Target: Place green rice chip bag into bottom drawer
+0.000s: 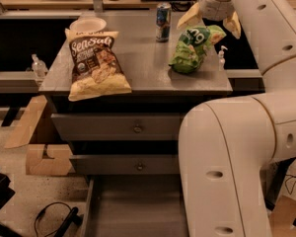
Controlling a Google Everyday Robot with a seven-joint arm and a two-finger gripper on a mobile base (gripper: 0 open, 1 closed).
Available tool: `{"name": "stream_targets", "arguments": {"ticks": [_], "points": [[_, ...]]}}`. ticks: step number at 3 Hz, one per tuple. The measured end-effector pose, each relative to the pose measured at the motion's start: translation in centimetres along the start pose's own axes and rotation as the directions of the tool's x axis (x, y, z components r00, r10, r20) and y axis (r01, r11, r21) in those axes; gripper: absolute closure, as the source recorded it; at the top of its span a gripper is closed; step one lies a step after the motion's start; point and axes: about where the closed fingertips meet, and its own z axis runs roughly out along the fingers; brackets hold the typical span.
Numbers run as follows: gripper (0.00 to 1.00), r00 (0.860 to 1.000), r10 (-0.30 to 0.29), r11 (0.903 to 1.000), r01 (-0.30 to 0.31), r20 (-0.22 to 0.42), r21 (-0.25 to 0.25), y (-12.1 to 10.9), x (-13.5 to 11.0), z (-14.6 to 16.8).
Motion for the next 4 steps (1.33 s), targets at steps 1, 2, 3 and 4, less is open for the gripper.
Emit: {"name": "stream_targets", "arguments": {"ticks": [1,2,3,4], "points": [[0.0,1.0,0.007,1.0,-0.007,0.001,-0.002,0.6,-0.1,0.7],[0.0,1.0,-0.012,0.9998,0.012,0.013,-0.017,2.9,-0.4,1.3],[0.16,0.999,-0.045,0.9985,0.046,0.021,-0.031,5.4,-0.4,2.1],[0.4,0.996,-0.082,0.9966,0.082,0.025,-0.004,6.5,-0.2,2.8]]}}
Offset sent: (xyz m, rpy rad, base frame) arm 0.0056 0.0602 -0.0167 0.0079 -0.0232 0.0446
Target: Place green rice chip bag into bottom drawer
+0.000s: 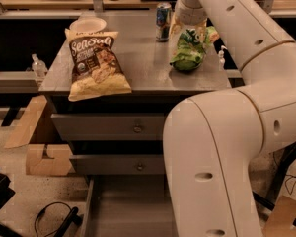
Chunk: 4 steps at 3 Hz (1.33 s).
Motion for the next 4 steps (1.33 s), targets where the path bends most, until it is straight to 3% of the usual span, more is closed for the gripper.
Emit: {"name": "stream_targets", "arguments": {"ticks": [1,2,3,4], "points": [[0.37,1.0,0.0,1.0,0.0,-0.005,0.001,-0.03,0.14,0.48],[0.13,1.0,-0.001,1.0,0.001,-0.006,0.001,0.03,0.16,0.86],[0.0,1.0,-0.002,1.0,0.002,-0.008,0.001,0.1,0.18,1.18],[0.0,1.0,-0.002,1.0,0.002,-0.008,0.001,0.1,0.18,1.18]]}}
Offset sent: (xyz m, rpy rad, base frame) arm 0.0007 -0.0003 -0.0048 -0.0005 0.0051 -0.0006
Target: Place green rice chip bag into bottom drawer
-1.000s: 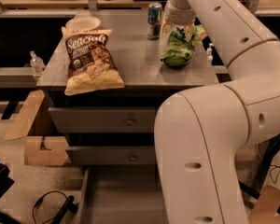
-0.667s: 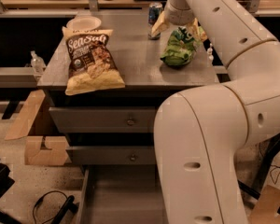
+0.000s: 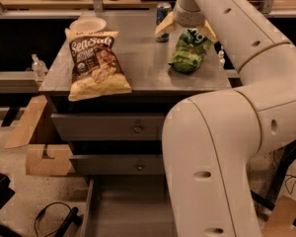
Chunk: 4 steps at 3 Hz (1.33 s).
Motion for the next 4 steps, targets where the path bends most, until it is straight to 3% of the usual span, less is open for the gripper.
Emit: {"name": "stream_targets", "arguments": {"ticks": [1,2,3,4], "points": [[0.0,0.999,-0.018,0.9972,0.015,0.047,0.073,-0.5,-1.3,0.6],[0.0,0.993,-0.04,0.983,0.019,0.115,0.183,-1.8,-3.3,1.3],[0.0,0.987,-0.047,0.9657,0.005,0.155,0.26,-3.4,-4.4,2.0],[0.0,0.986,-0.049,0.963,0.004,0.16,0.269,-3.7,-4.5,2.0]]}}
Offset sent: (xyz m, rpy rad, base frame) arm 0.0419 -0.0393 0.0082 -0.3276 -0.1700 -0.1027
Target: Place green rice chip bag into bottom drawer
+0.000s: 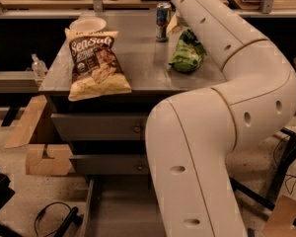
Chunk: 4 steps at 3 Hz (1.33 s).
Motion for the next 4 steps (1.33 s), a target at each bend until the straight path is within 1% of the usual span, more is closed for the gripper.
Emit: {"name": "stream_targets", "arguments": {"ticks": [1,2,3,4], "points": [[0.0,1.0,-0.016,0.9995,0.016,-0.004,0.027,-0.8,0.2,0.5],[0.0,0.998,-0.048,0.9956,0.052,-0.047,0.078,-3.2,1.5,1.2],[0.0,0.997,-0.056,0.9944,0.061,-0.057,0.087,-3.5,1.8,1.4],[0.0,0.996,-0.066,0.995,0.071,-0.065,0.071,-3.2,2.1,1.4]]}}
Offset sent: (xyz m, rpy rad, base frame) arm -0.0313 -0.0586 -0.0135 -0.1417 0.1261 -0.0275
